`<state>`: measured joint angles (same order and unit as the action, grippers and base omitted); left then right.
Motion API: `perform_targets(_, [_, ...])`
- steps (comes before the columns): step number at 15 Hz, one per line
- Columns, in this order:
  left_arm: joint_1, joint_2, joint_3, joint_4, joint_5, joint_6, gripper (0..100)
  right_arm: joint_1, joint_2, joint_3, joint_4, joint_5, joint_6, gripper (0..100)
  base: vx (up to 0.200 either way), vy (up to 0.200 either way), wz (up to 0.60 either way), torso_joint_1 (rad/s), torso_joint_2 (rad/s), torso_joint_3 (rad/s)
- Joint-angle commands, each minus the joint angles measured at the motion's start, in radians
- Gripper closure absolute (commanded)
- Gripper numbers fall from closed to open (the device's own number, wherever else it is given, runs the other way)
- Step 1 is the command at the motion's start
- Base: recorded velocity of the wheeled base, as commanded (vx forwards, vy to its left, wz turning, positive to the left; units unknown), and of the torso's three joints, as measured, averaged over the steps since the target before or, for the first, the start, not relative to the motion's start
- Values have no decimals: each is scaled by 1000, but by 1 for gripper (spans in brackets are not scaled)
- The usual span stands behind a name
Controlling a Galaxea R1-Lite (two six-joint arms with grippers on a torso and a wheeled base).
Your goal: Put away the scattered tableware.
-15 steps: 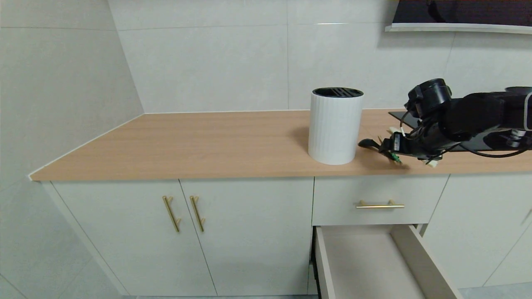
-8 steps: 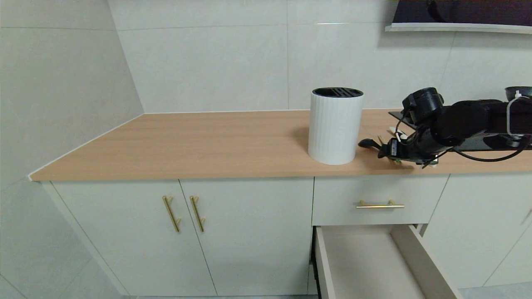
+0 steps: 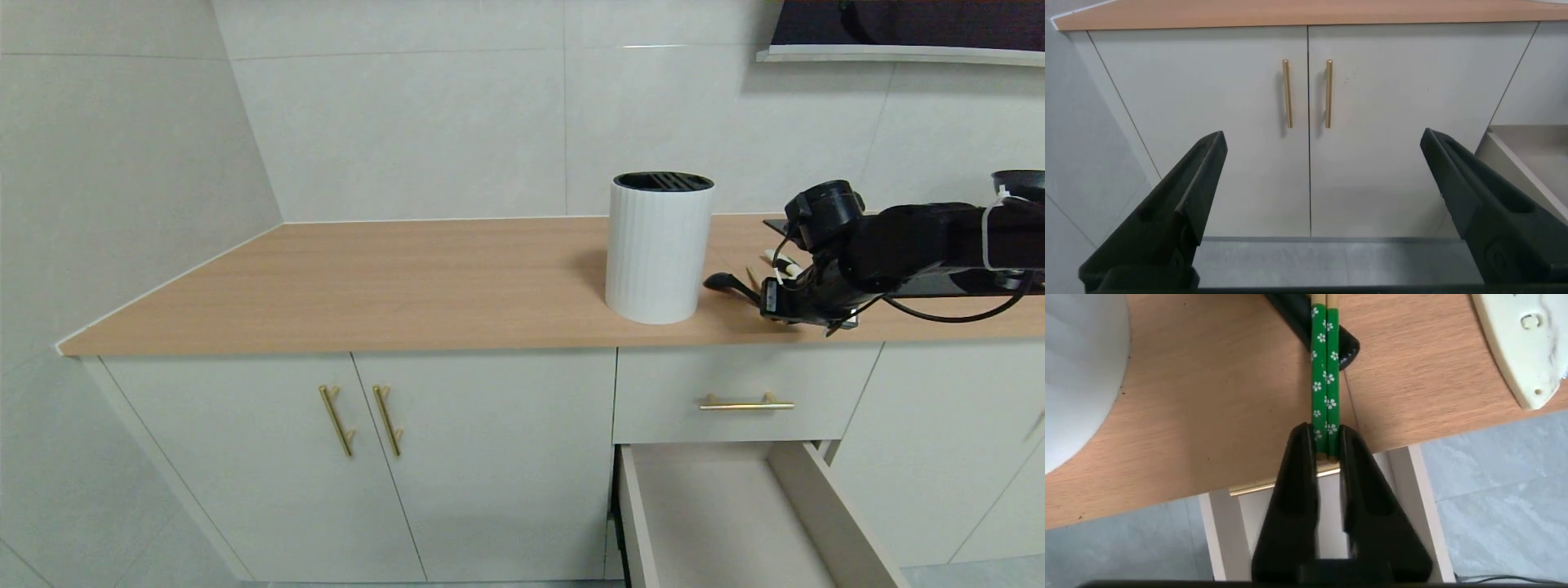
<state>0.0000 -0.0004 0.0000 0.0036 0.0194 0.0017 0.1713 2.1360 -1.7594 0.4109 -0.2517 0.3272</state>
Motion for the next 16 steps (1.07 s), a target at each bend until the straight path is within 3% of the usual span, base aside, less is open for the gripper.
perform_targets(1, [0, 0, 0, 1, 1, 0, 0, 1, -10, 0, 2, -1, 1, 100, 0, 0, 0, 0, 0, 0])
perform_targets(5, [0, 0, 0, -1, 1, 0, 0, 1, -70, 14, 14, -3, 4, 100, 0, 0, 0, 0, 0, 0])
perform_targets(14, [0, 0, 0, 1, 1, 0, 0, 96, -588, 431, 60, 23, -5, 100, 0, 0, 0, 0, 0, 0])
perform_targets(16, [0, 0, 0, -1, 1, 0, 0, 96, -682, 454, 175, 127, -8, 100, 0, 0, 0, 0, 0, 0])
